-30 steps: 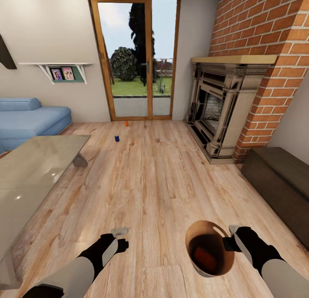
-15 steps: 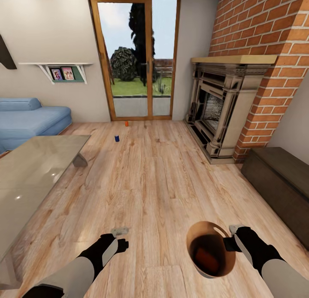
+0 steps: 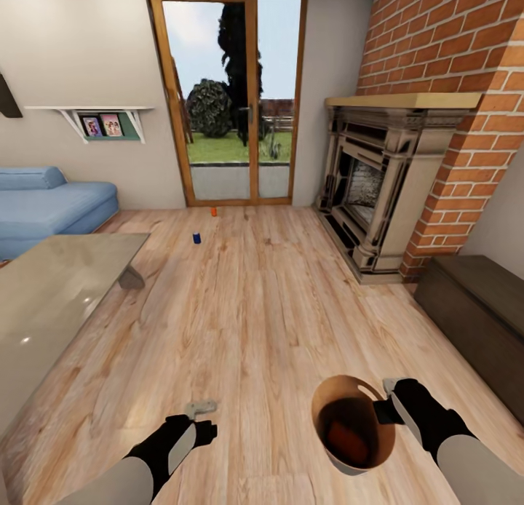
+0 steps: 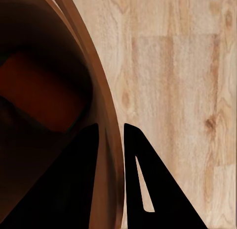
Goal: Put the three can of soda from the living room inside the tash can in the kitchen.
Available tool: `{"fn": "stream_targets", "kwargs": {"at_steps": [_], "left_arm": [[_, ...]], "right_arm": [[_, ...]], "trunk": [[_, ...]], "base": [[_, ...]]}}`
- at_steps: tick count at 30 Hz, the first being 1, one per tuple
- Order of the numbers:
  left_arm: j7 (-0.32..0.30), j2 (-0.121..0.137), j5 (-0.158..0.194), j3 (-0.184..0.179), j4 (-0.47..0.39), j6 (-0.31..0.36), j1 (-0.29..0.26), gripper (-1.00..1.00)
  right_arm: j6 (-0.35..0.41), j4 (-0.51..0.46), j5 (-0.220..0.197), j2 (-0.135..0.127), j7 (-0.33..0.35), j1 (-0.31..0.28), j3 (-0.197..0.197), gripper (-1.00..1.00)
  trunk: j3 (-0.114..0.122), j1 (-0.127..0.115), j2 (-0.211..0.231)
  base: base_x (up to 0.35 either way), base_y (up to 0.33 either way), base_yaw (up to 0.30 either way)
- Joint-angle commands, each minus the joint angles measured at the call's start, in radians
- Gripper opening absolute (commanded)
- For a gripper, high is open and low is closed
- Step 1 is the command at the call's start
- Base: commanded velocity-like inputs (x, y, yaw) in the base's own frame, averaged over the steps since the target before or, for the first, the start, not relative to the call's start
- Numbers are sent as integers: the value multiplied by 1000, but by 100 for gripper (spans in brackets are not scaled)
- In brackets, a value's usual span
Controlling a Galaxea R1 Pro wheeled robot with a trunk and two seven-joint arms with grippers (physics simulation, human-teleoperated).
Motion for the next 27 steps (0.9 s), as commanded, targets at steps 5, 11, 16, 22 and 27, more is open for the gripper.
{"fn": "stream_targets", "kwargs": {"at_steps": [5,11,16,22,27], "left_arm": [[-3,0,1,-1,-2,-2,52,100],[-3,1,1,-2,-2,-4,53,100],[-3,1,1,-2,-4,-4,54,100],[-3,1,0,-2,-3,-4,54,100],[-3,1,1,-2,-4,-4,54,100]], "right_arm": [[7,-2,-117,2,4,-1,-1,-100],[8,-2,-118,3,4,-1,0,-100],[8,-2,-117,3,4,-1,0,-100],[9,-2,-117,3,4,-1,0,-100],[9,-2,-117,3,4,-1,0,-100]], "trunk": [[-1,0,0],[-6,0,0],[-11,0,0],[-16,0,0],[-20,0,0]], "base": [[339,0,0],[346,0,0],[348,0,0],[349,0,0],[349,0,0]]}}
